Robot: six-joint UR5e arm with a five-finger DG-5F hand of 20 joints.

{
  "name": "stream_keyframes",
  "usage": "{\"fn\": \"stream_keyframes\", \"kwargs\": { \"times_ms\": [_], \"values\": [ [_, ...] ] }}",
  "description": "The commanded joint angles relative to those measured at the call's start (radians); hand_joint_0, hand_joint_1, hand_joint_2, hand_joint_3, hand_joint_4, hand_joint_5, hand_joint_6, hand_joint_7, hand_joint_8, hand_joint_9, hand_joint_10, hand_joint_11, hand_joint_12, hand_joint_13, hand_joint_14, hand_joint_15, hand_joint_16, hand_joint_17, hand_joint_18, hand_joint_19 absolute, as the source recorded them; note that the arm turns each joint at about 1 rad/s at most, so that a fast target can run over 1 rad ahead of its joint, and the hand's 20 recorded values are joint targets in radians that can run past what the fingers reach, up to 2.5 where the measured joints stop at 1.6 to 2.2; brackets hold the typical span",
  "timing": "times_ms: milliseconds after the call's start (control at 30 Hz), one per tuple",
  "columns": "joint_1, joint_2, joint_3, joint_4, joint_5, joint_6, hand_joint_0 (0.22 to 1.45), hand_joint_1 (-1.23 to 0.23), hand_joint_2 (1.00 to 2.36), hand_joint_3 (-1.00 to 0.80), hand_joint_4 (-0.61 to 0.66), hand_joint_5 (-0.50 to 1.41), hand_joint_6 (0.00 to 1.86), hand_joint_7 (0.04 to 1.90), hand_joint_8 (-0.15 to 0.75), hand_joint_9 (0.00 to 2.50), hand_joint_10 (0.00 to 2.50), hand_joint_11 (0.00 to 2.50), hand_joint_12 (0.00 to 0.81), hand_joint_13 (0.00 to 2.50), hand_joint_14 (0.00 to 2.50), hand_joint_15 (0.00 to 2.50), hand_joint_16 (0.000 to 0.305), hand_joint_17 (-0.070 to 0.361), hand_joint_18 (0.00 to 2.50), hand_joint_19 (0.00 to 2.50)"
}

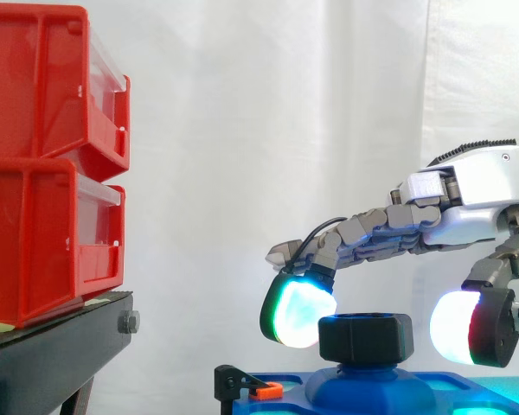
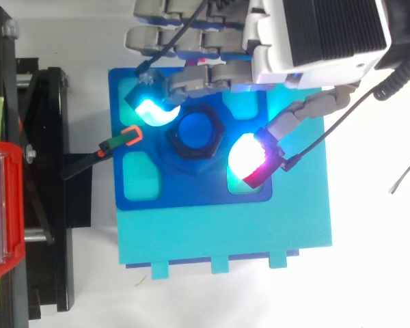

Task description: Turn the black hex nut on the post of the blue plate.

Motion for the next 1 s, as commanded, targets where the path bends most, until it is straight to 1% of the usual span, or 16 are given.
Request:
{"fn": "stream_keyframes", "kwargs": {
  "times_ms": [0, 100, 267, 367, 667, 900, 967],
  "values": [
    [-0.003, 0.000, 0.003, -0.020, 0.000, -0.013, 0.40, -0.58, 1.00, -0.50, 0.18, -0.26, 0.50, 0.80, 0.182, 0.00, 0.00, 0.00, 0.361, 0.00, 0.00, 0.00, 0.055, 0.124, 0.00, 0.03],
    [-0.004, 0.000, 0.016, -0.043, -0.002, -0.025, 0.40, -0.57, 1.00, -0.50, 0.18, -0.26, 0.50, 0.80, 0.184, 0.00, 0.00, 0.00, 0.361, 0.00, 0.00, 0.00, 0.056, 0.125, 0.00, 0.03],
    [-0.009, 0.000, 0.051, -0.119, -0.006, -0.062, 0.40, -0.56, 1.00, -0.50, 0.18, -0.26, 0.50, 0.81, 0.185, 0.00, 0.00, 0.00, 0.362, 0.00, 0.00, 0.00, 0.056, 0.125, 0.00, 0.03],
    [-0.012, 0.000, 0.057, -0.142, -0.009, -0.076, 0.40, -0.56, 1.00, -0.50, 0.18, -0.26, 0.50, 0.81, 0.184, 0.00, 0.00, 0.00, 0.361, 0.00, 0.00, 0.00, 0.055, 0.125, 0.00, 0.03],
    [-0.014, 0.002, 0.058, -0.150, -0.009, -0.093, 0.40, -0.55, 1.00, -0.50, 0.18, -0.26, 0.50, 0.80, 0.184, 0.00, 0.00, 0.00, 0.360, 0.00, 0.00, 0.00, 0.055, 0.125, 0.00, 0.04],
    [-0.014, 0.025, 0.058, -0.152, -0.008, -0.102, 0.40, -0.55, 1.00, -0.50, 0.18, -0.26, 0.50, 0.80, 0.182, 0.00, 0.00, 0.00, 0.360, 0.00, 0.00, 0.00, 0.055, 0.125, 0.00, 0.03],
    [-0.012, 0.031, 0.058, -0.159, -0.006, -0.114, 0.40, -0.55, 1.00, -0.50, 0.18, -0.26, 0.50, 0.80, 0.182, 0.00, 0.00, 0.00, 0.359, 0.00, 0.00, 0.00, 0.055, 0.124, 0.00, 0.03]
  ]
}}
